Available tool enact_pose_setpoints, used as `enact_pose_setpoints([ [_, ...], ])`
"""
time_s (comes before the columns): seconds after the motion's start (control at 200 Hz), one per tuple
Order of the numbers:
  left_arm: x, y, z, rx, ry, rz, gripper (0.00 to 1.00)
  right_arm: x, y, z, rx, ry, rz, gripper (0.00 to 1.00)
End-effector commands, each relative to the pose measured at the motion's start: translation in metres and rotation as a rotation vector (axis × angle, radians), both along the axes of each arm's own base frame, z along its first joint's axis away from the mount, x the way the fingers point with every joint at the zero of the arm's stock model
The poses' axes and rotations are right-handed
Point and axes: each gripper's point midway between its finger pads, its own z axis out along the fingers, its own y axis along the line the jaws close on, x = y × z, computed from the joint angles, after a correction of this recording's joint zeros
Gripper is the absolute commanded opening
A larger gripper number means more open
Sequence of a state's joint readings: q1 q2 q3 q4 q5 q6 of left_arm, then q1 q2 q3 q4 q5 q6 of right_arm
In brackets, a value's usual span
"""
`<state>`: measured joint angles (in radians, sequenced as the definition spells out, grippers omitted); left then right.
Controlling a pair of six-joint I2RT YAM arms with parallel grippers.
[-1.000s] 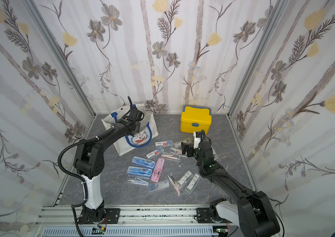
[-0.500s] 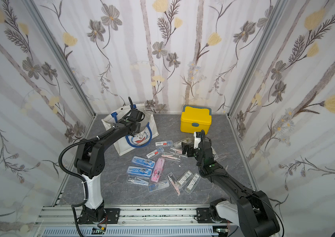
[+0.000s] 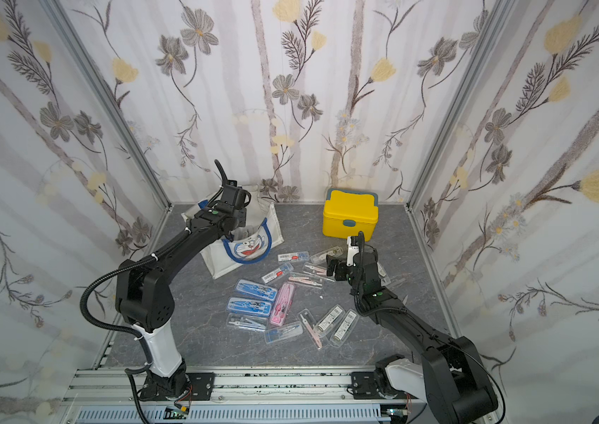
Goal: Put the compass set into the canvas bag
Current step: Place the compass set in the canvas bag, then pick up the compass set at the center of the board.
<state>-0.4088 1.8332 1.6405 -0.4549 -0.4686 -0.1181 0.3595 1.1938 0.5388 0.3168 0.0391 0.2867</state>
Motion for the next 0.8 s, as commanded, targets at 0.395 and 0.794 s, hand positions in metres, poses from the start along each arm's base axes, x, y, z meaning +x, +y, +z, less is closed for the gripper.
enact_pose_setpoints([
  [0.395,-0.056,-0.084,0.097,-0.602,-0.267,-0.397,0.99,0.027,-0.021,-0.035,-0.055,0.194,-0.156,1.0],
  [0.794,-0.104,-0.19,0.074,-0.661,-0.168,-0.62,1.0,0.028,-0.073,-0.047,-0.011,0.302,-0.297,0.99],
])
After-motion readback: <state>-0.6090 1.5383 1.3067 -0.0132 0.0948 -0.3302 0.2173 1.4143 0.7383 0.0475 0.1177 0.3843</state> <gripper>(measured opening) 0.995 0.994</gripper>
